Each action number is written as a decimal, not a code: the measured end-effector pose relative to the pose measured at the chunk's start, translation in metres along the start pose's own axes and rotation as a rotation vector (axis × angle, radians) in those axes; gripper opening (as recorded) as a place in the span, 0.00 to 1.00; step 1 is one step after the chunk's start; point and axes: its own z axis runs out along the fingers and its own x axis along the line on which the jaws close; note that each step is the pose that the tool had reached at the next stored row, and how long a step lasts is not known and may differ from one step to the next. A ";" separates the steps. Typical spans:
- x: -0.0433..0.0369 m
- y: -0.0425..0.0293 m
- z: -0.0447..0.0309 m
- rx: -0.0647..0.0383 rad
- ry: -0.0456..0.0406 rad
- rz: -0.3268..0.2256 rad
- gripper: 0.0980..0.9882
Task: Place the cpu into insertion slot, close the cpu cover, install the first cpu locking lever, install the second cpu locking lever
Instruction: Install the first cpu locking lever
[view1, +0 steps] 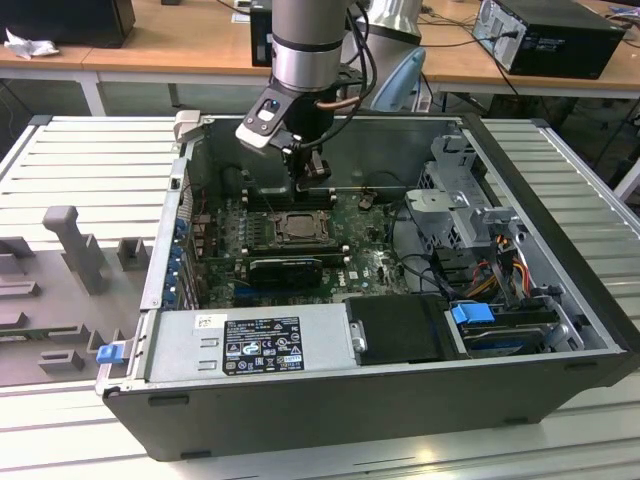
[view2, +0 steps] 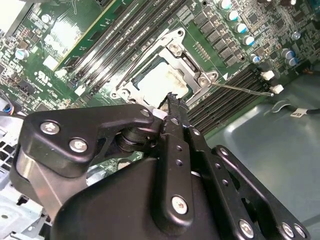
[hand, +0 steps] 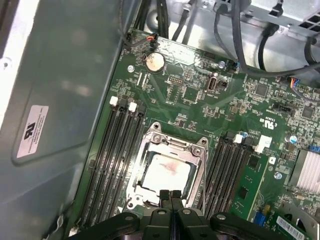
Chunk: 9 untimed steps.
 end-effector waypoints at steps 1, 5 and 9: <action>0.0000 0.0000 -0.0006 0.000 0.0000 -0.004 0.01; 0.0000 0.0000 -0.0043 0.000 -0.0001 -0.025 0.01; 0.0000 0.0000 -0.0085 0.000 -0.0002 -0.051 0.01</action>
